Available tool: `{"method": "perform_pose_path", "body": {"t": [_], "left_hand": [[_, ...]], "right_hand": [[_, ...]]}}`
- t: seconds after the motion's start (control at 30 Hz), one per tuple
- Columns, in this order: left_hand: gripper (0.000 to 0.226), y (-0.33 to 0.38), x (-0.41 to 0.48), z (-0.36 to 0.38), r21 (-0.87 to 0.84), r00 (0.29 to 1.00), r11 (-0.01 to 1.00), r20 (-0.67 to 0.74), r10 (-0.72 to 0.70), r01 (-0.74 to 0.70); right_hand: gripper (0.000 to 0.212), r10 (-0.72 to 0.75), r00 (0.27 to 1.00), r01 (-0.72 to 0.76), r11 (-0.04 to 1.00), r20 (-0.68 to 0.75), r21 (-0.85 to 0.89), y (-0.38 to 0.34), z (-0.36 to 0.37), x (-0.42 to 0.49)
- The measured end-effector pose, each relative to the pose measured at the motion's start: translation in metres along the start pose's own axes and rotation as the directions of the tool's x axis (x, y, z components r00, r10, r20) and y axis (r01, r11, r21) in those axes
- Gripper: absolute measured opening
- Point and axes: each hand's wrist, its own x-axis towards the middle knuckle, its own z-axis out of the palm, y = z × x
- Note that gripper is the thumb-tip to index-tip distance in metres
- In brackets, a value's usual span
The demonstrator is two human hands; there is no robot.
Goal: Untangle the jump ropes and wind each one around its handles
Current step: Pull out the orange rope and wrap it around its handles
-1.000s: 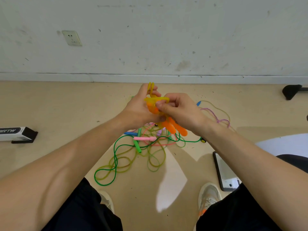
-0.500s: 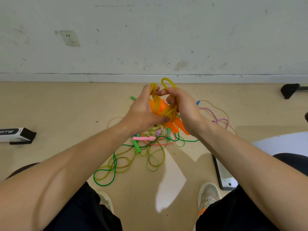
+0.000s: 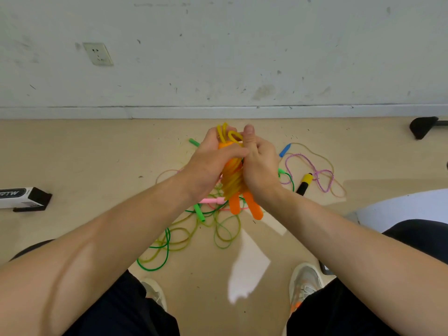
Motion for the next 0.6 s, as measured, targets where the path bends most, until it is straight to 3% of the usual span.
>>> {"method": "perform_pose_path", "body": {"t": [0.13,0.27,0.43,0.6], "left_hand": [[0.036,0.008,-0.001,-0.002,-0.178,0.997,0.982,0.063,-0.046,0.056],[0.026,0.015,-0.004,-0.004,-0.148,0.991,0.983,0.097,-0.091,0.105],[0.022,0.020,-0.005,-0.009,-0.034,0.984,0.991,0.124,-0.127,0.132],[0.031,0.019,0.001,-0.017,0.044,0.991,0.991,0.016,-0.130,0.130]], "right_hand": [[0.052,0.037,0.994,-0.040,0.999,-0.099,-0.030,-0.003,0.001,0.006],[0.055,0.039,0.983,-0.063,0.990,-0.180,-0.129,-0.005,-0.004,0.018],[0.044,-0.025,0.998,0.008,0.967,-0.062,-0.255,-0.001,-0.004,0.013],[0.043,-0.070,0.998,0.064,0.948,-0.006,-0.313,-0.001,-0.005,0.007]]}}
